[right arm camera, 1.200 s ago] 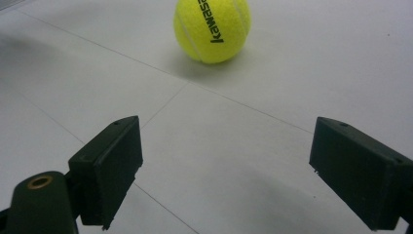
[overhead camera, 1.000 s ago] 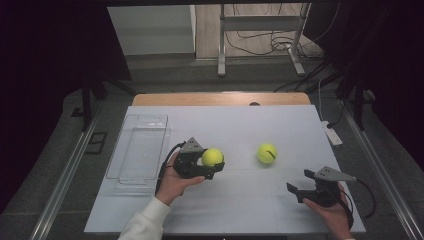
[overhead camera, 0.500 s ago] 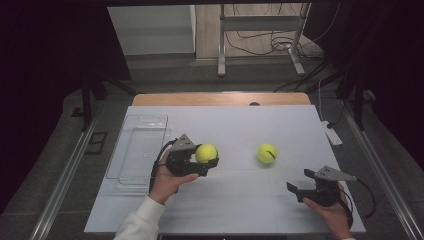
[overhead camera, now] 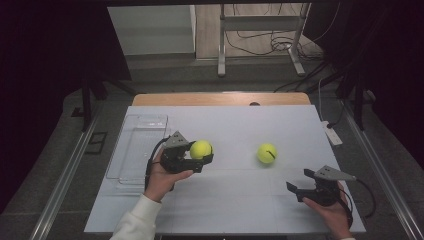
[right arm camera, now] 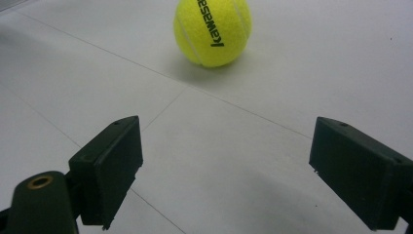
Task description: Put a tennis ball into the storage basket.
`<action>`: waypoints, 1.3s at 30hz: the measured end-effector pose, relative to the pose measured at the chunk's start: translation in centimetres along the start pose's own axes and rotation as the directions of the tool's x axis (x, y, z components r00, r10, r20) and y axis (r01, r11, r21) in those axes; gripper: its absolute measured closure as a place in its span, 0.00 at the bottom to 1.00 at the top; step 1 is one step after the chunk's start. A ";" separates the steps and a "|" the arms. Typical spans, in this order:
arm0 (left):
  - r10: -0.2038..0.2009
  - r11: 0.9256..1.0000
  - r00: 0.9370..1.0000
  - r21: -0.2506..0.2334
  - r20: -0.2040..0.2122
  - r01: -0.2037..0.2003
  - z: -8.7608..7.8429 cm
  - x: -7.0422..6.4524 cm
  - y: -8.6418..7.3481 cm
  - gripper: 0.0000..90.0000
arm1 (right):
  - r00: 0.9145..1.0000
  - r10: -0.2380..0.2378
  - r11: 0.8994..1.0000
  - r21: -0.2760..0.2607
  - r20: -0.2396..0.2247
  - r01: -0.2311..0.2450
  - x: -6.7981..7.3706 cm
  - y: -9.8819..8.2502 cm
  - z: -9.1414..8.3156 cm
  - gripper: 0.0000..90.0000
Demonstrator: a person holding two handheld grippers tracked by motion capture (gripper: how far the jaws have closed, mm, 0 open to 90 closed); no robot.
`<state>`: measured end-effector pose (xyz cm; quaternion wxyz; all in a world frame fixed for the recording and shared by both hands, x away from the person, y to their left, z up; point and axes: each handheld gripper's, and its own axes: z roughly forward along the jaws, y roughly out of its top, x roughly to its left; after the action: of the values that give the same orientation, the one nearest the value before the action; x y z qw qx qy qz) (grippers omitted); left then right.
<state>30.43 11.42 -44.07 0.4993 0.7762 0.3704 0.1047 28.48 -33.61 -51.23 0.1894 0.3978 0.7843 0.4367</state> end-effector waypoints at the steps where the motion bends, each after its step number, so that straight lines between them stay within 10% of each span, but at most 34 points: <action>1: -0.002 1.000 1.000 -0.002 -0.003 0.002 -0.1 0.1 0.0 0.30 | 1.000 -0.001 1.000 0.000 0.000 0.001 0.0 0.0 0.0 0.14; 39: -0.054 0.995 0.997 -0.088 -0.062 0.049 -3.1 2.3 0.6 0.30 | 1.000 0.004 1.000 0.003 0.000 -0.004 -0.1 0.0 0.1 0.14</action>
<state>30.69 15.03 -42.53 0.5227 0.7404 0.4013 0.1327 28.56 -33.66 -51.28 0.1879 0.3995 0.7843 0.4358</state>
